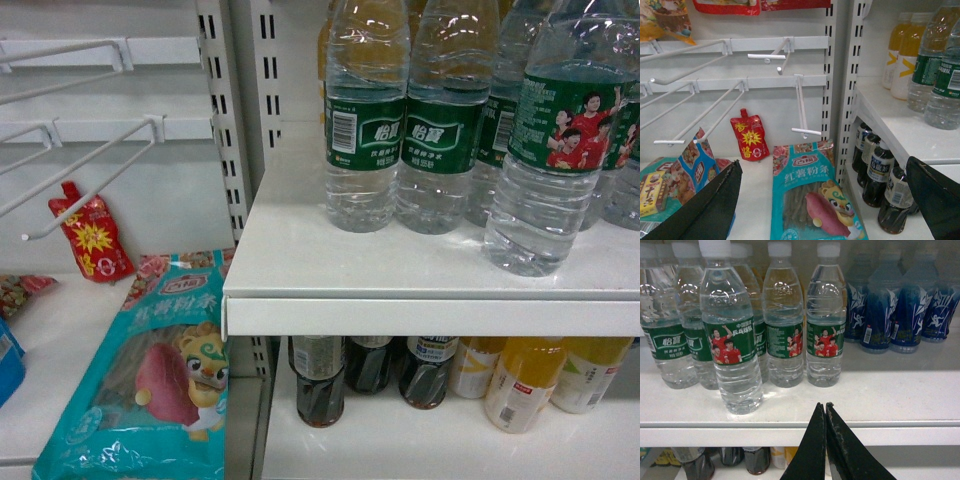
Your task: Move water from second to third shelf
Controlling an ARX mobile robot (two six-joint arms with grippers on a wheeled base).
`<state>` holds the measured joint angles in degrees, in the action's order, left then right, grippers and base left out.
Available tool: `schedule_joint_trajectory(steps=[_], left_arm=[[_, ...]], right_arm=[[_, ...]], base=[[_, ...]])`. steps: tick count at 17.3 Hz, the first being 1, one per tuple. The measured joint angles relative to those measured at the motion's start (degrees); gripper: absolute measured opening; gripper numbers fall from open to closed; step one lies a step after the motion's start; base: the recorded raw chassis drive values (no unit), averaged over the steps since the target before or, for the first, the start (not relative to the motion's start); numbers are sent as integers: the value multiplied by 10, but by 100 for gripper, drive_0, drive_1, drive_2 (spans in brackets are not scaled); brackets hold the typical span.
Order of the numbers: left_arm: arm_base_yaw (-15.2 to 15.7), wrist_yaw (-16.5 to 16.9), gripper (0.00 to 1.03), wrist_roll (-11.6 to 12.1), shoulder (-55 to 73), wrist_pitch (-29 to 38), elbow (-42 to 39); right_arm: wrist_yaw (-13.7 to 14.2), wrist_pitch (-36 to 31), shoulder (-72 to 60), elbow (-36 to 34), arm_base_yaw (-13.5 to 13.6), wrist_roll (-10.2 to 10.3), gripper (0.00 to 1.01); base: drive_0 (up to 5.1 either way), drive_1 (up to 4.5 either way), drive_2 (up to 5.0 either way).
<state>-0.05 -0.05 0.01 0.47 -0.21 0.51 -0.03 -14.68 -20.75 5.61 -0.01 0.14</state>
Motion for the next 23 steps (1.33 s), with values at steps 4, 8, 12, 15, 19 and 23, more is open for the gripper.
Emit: schedule_joint_trajectory(steps=[4, 8, 12, 15, 19, 23], left_arm=[[0, 0, 98, 0, 0, 0, 0], [0, 0, 98, 0, 0, 0, 0], [0, 0, 98, 0, 0, 0, 0], [0, 0, 98, 0, 0, 0, 0], [0, 0, 98, 0, 0, 0, 0], [0, 0, 98, 0, 0, 0, 0]], right_arm=[[0, 9, 26, -10, 0, 0, 2], [0, 18, 39, -20, 0, 0, 2], [0, 31, 64, -27, 0, 0, 2], [0, 38, 98, -49, 0, 0, 2], [0, 138, 205, -47, 0, 0, 2], [0, 149, 205, -49, 0, 0, 2]], base=[[0, 0, 0], [0, 0, 0], [0, 0, 0], [0, 0, 0], [0, 0, 0], [0, 0, 0]])
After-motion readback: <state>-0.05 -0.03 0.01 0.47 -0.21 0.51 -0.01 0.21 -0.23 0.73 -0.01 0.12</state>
